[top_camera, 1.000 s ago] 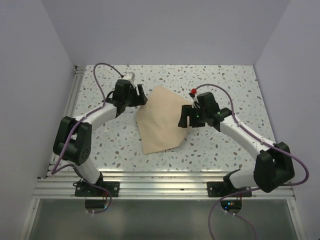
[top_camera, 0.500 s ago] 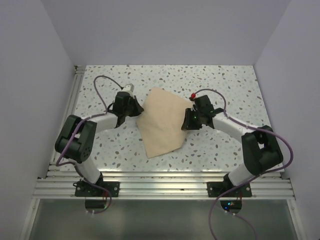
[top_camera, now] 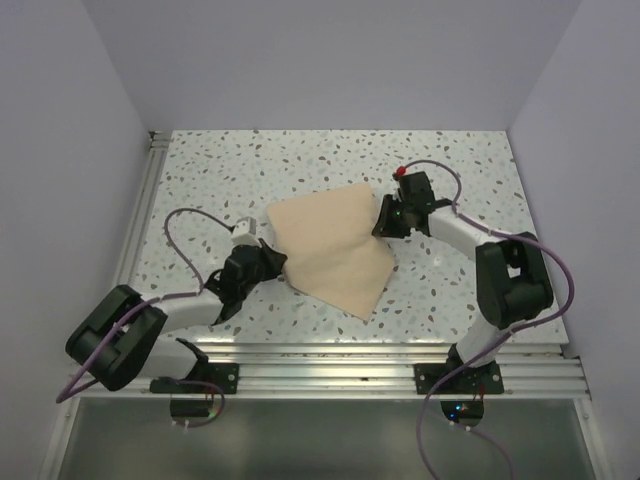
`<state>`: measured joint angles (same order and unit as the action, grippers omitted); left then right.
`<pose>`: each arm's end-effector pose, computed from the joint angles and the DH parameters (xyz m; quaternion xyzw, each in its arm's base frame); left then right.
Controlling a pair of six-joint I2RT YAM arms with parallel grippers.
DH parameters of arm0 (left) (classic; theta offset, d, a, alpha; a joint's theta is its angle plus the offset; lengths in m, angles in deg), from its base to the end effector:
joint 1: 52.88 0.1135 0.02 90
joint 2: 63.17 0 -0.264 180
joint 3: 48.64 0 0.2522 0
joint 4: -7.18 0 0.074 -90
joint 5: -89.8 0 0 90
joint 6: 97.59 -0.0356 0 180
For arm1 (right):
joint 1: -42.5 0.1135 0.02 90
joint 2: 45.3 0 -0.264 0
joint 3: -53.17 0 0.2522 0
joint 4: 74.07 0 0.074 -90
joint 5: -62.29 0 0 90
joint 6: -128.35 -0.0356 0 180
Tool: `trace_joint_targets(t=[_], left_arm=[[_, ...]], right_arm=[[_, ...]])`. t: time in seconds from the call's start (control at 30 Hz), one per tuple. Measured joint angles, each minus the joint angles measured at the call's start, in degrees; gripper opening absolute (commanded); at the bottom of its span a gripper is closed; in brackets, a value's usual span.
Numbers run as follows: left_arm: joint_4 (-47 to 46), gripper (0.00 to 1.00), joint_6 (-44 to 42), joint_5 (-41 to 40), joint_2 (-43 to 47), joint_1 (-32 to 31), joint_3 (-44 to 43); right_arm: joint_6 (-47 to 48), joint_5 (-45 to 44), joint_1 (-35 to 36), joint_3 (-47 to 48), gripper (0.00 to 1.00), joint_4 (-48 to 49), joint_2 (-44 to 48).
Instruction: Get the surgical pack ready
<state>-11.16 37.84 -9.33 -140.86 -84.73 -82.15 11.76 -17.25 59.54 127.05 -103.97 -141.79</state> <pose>0.2092 -0.1233 0.1481 -0.1418 0.8337 -0.2779 0.4556 0.3318 0.1085 0.1924 0.0493 0.9422 0.1991 0.2650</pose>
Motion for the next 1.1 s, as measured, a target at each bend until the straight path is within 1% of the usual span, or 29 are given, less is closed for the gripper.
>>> trace_joint_targets(t=[0.07,0.1,0.17,0.2,0.23,0.3,0.33,0.37,0.4,0.47,0.5,0.6,0.7,0.83,0.93,1.03,1.07,1.1], left_arm=[[-0.07,0.10,2.54,-4.33,2.69,-4.20,2.45],[0.02,0.24,3.58,-5.75,3.61,-5.68,3.30],[1.16,0.39,5.44,-8.76,5.51,-8.74,5.20],[2.60,0.51,6.25,-10.05,6.56,-9.86,6.01],[4.59,0.54,6.78,-11.37,7.61,-10.62,6.67],[9.33,0.63,7.69,-13.70,10.01,-11.10,7.52],[12.17,0.66,7.80,-14.60,11.65,-11.19,7.61],[14.69,0.69,7.78,-15.45,13.77,-11.23,7.63],[16.96,0.73,7.72,-16.15,16.15,-11.26,7.58],[21.42,0.78,7.19,-17.16,21.20,-11.30,7.28],[23.74,0.82,6.49,-17.51,23.43,-11.30,6.80],[29.38,0.86,3.56,-18.21,27.02,-11.23,3.52],[33.33,0.86,-0.70,-16.90,26.10,-9.66,-1.84],[34.12,0.86,-6.36,-11.08,22.67,-2.34,-8.04],[35.01,0.86,-10.34,-7.98,19.28,2.19,-12.17],[36.28,0.80,-13.86,-4.61,13.77,4.07,-19.08],[36.24,0.75,-15.32,-2.67,11.56,4.37,-21.90],[36.02,0.73,-16.17,-1.20,10.29,4.48,-23.45]], right_arm=[[-0.02,-0.98,-0.20,2.45,0.30,-0.31,-1.86],[-0.02,-1.40,-0.24,3.48,0.37,-0.46,-2.62],[-0.09,-2.73,-0.28,4.79,0.43,-0.85,-3.43],[0.07,-3.43,-0.35,4.85,0.46,-0.94,-3.45],[0.02,-4.17,-0.48,4.83,0.50,-1.18,-3.30],[0.09,-5.62,-0.76,4.55,0.53,-1.33,-2.89],[0.09,-6.40,-0.92,3.98,0.58,-1.22,-2.34],[0.02,-7.08,-1.01,3.19,0.61,-1.27,-1.55],[0.13,-7.93,-1.07,2.27,0.63,-1.31,-0.55],[0.09,-8.90,-1.29,-0.04,0.71,-1.46,2.34],[0.17,-9.46,-1.31,-1.27,0.72,-1.44,4.13],[0.44,-9.68,-1.36,-5.01,0.73,-1.31,10.03],[0.72,-9.57,-1.36,-7.04,0.72,-1.40,13.75],[0.61,-7.91,-1.36,-9.57,0.74,-0.83,15.69],[-0.42,-5.90,-1.33,-13.79,0.77,0.50,16.81],[-1.75,-4.74,-0.63,-18.53,0.74,1.20,19.02],[-2.01,-5.01,0.13,-19.89,0.73,1.01,20.06],[-2.10,-5.11,0.85,-20.33,0.71,0.68,20.68]])
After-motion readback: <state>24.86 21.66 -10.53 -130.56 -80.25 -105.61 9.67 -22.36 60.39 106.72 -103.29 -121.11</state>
